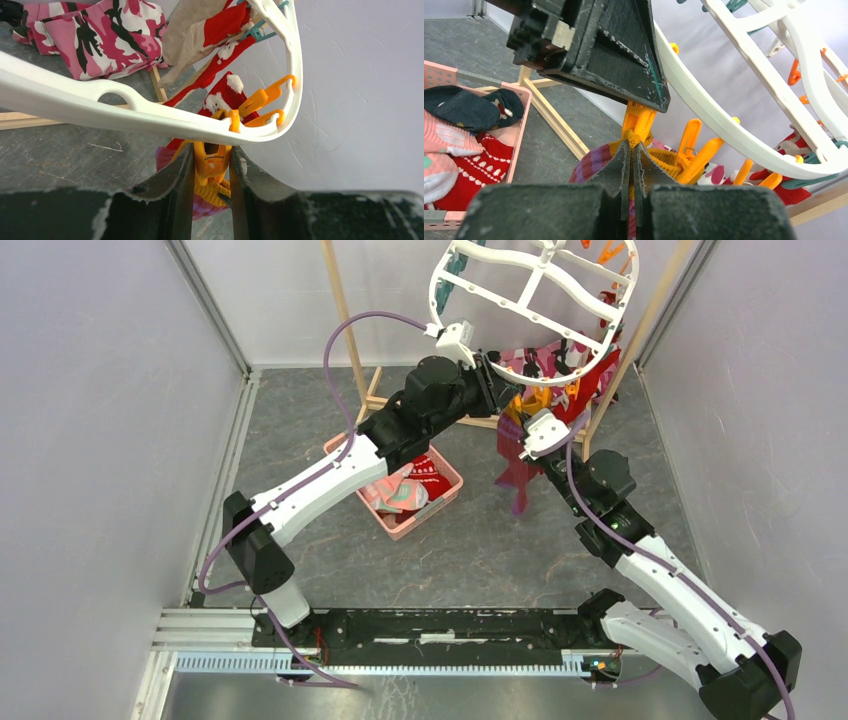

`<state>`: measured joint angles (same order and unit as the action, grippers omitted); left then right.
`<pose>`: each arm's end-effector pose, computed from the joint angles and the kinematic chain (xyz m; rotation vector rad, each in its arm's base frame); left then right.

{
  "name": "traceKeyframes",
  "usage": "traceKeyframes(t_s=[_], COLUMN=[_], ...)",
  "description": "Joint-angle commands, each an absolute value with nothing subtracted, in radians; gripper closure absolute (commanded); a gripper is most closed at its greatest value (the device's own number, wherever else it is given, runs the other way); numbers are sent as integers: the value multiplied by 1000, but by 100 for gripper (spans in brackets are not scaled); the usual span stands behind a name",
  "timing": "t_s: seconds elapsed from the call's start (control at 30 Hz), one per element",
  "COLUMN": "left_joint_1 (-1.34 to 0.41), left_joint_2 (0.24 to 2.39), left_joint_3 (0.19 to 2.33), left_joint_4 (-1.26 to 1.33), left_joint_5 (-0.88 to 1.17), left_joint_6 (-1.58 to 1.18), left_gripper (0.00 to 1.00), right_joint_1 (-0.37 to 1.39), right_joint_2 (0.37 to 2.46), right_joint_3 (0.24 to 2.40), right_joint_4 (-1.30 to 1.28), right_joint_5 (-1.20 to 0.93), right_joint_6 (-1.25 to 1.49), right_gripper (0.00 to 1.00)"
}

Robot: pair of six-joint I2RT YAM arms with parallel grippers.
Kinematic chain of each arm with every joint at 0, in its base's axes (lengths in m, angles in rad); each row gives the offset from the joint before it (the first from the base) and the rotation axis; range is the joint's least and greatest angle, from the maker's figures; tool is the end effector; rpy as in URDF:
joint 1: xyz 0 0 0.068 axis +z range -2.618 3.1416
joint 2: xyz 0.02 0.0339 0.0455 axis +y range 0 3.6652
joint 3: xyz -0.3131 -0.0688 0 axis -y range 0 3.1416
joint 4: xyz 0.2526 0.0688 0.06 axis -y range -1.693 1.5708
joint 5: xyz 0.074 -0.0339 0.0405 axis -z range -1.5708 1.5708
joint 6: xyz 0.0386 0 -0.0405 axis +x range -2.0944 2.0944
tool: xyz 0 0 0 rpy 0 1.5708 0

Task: Clip the socks to the hanger
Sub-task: Clamp the sock onto the hanger.

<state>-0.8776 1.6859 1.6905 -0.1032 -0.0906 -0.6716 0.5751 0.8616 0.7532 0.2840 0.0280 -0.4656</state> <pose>0.2712 -0.3210 0.4746 0.1108 1.7863 -1.0752 0.1555 0.0995 0.4031 -0.6736 1.2223 0.0716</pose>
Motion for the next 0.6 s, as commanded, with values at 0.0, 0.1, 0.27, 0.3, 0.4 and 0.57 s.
traceKeyframes(t_s=[0.0,0.1,0.27,0.3,0.4,0.57], left_joint_1=[-878,-879,-879,-879,-879,-878], left_joint_2=[1686,1689,1693,1694,1694,1691], left_joint_3=[1681,1680,1680,1680,1680,1674], left_joint_4=[-87,-87,-85,-84,-84,-75], left_joint_5=[-109,-109,-107,-104,-103,-95], left_joint_6=[-718,-722,-724,-724,-725,-727], left_gripper=[76,76,77,77,77,76], right_joint_1=[593,596,599,599,598,599], right_joint_2=[864,871,881,884,889,891], right_joint_3=[806,815,827,828,832,829], right_joint_4=[375,385,397,401,405,396], right_joint_5=[41,49,61,67,75,75], right_joint_6=[-483,-492,-489,-489,-491,-483], right_gripper=[100,100,100,100,100,100])
